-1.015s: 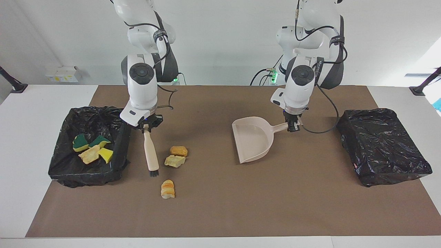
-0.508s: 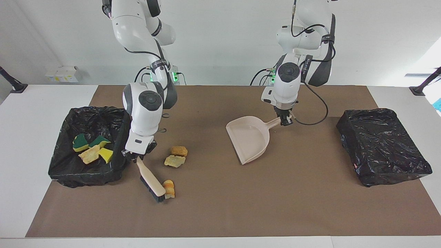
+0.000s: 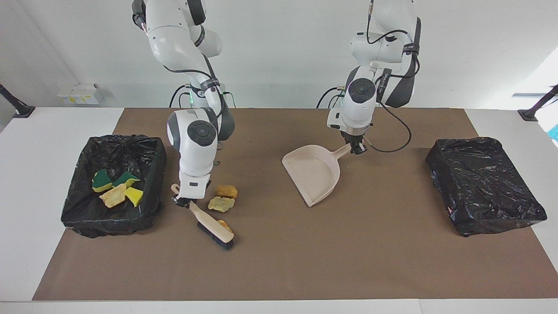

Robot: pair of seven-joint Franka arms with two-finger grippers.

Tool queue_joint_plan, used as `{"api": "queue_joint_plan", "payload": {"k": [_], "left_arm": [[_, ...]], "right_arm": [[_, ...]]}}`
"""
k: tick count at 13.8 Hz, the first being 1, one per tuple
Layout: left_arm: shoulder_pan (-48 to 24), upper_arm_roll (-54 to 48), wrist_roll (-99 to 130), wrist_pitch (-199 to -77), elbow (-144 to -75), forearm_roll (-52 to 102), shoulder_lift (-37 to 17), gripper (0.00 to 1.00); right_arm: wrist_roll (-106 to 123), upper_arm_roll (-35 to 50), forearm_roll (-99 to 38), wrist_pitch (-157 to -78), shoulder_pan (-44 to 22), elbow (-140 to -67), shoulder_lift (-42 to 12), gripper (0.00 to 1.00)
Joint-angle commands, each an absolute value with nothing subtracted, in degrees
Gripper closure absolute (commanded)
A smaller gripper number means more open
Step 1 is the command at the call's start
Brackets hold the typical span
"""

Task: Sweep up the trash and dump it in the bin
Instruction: 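Sweep the bread chunks toward the dustpan with the right gripper's brush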

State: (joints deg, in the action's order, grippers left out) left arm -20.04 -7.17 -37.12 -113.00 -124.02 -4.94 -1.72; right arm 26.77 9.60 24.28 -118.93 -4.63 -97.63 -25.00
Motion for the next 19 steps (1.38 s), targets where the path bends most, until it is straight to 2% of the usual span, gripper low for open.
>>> {"api": "queue_joint_plan", "payload": {"k": [1, 3, 6, 11, 17, 19], "left_arm": [[-21.0, -6.6, -35.9, -113.3, -125.9, -4.0, 0.4, 1.00], [-21.0, -6.6, -35.9, -113.3, -126.2, -4.0, 0.4, 1.00], [-21.0, -6.6, -36.2, -113.4, -126.2, -4.0, 0.4, 1.00], [-21.0, -6.6, -37.6, -115.0, -126.1, -4.0, 0.2, 1.00], [-21.0, -6.6, -40.4, -119.1, -126.2, -1.9, -0.4, 1.00], [-21.0, -6.6, -40.3, -118.9, -126.2, -1.6, -0.4, 1.00]], "right_arm": [[33.4, 13.8, 22.0, -114.4, -4.2, -99.1, -22.4, 1.00], [37.1, 16.6, 18.5, -112.2, -3.6, -99.1, -20.8, 1.00], [40.6, 16.5, 11.3, -108.9, -3.3, -98.2, -17.4, 1.00], [31.2, 16.1, 10.9, -107.3, 4.0, -98.6, -15.4, 1.00], [-0.1, 16.1, 10.6, -108.5, 7.6, -115.5, -5.8, 1.00], [-7.3, 16.2, 6.1, -111.4, 7.4, -122.7, -1.7, 1.00]]}}
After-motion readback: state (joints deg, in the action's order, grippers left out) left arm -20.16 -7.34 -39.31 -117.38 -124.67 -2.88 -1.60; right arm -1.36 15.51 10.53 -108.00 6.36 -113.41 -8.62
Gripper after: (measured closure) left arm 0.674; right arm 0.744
